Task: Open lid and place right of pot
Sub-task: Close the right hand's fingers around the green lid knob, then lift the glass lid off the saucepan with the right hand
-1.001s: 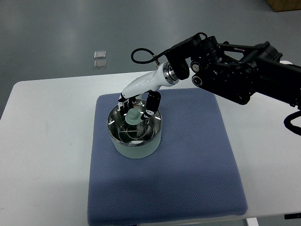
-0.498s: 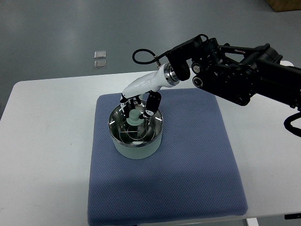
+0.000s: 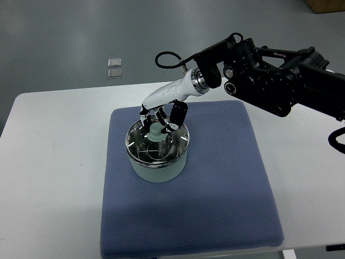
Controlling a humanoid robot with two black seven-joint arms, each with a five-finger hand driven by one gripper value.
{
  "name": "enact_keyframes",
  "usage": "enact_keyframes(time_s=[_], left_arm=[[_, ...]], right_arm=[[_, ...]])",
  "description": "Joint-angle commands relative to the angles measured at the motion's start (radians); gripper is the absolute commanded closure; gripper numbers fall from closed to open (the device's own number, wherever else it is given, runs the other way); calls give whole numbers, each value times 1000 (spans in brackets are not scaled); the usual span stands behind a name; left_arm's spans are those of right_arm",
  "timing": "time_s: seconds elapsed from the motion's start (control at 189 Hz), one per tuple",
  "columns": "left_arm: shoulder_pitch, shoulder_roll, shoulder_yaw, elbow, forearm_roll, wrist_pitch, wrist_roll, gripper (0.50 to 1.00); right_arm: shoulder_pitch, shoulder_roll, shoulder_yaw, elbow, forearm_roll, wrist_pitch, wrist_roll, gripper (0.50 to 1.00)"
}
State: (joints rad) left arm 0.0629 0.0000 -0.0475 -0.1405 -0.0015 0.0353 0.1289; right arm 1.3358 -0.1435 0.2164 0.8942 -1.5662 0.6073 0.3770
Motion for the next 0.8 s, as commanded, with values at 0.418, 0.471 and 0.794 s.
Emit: enact_keyframes(time_s=[0.418, 0.471, 0.794], left_arm=[[0, 0, 0, 2, 0, 0, 0, 500], [0, 0, 0, 2, 0, 0, 0, 500], [0, 0, 0, 2, 0, 0, 0, 500]], right_arm=[[3, -4, 14, 0, 34, 4, 0, 1000], [3, -13, 14, 0, 34, 4, 0, 1000], [28, -41, 14, 0, 67, 4, 0, 1000]])
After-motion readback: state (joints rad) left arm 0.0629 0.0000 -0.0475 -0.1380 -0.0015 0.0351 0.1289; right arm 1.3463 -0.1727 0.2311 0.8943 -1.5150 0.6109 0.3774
